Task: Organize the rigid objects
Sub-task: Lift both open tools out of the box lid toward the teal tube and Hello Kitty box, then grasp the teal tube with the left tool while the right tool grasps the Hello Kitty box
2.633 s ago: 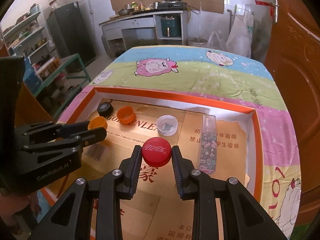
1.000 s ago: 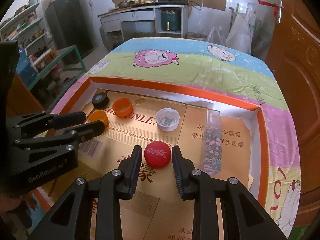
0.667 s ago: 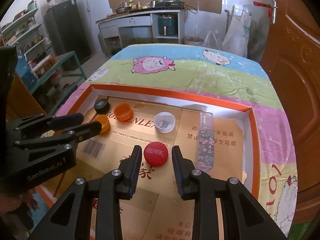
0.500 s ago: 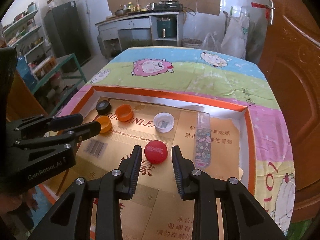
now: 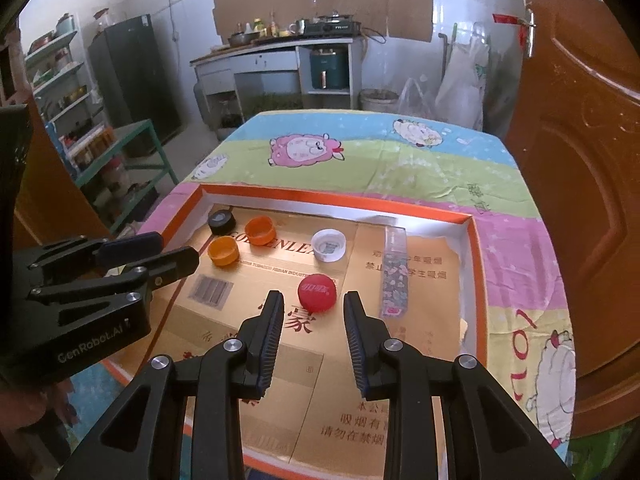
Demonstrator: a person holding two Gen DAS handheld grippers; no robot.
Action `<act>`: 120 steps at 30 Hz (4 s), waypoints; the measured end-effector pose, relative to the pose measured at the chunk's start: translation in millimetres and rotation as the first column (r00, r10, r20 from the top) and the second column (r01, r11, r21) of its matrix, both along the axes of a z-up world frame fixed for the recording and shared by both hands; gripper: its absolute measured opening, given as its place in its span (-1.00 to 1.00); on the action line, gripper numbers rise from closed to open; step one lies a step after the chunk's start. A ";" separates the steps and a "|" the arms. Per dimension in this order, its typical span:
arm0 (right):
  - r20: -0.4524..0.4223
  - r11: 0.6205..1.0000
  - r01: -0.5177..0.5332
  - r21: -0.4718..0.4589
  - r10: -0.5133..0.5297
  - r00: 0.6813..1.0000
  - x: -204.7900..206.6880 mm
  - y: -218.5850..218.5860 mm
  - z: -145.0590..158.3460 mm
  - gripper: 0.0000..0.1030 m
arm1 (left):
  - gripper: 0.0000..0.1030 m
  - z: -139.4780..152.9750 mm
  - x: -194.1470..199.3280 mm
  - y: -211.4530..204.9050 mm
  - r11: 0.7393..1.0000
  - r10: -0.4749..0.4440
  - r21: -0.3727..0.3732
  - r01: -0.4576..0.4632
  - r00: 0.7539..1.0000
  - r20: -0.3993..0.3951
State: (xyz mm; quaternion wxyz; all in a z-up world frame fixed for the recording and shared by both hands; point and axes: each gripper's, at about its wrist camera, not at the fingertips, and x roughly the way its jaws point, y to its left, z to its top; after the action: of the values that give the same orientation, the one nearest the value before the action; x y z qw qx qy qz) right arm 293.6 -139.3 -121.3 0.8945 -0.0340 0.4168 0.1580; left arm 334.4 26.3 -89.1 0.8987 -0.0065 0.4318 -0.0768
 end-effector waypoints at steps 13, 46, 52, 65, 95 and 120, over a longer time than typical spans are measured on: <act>0.041 1.000 0.012 0.007 -0.013 0.999 -39.5 -4.5 23.3 -0.38 | -0.22 21.5 -34.0 -4.5 1.000 -0.007 -0.007 0.007 0.999 0.039; 0.114 0.999 0.032 0.011 -0.033 0.993 -125.2 -14.0 59.6 -0.38 | -0.22 57.8 -118.9 -8.6 1.000 -0.016 -0.008 0.017 0.991 0.131; 0.122 0.999 0.032 0.010 -0.033 0.992 -140.5 -14.5 62.9 -0.38 | -0.22 58.5 -133.2 -7.4 1.000 -0.015 -0.013 0.017 0.991 0.135; 0.125 0.999 0.050 0.010 -0.051 0.991 -168.8 -22.7 62.7 -0.38 | -0.22 52.1 -162.3 -9.5 0.999 -0.029 -0.029 0.033 0.991 0.130; -0.056 1.000 -0.015 -0.010 0.014 0.998 -224.5 18.8 -34.6 -0.38 | -0.22 12.2 -219.6 19.7 0.997 -0.004 -0.079 0.013 0.993 0.115; -0.070 0.994 0.018 -0.107 -0.025 0.997 -231.1 44.2 -57.5 -0.42 | -0.22 -6.9 -215.5 29.3 0.990 -0.037 -0.135 0.047 0.996 0.079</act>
State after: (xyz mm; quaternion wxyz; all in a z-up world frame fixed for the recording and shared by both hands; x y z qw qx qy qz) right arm 62.5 -95.1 -178.8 0.8777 -0.0717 0.4564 0.1271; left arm 118.9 55.5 -96.0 0.9101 -0.0561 0.3909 -0.1254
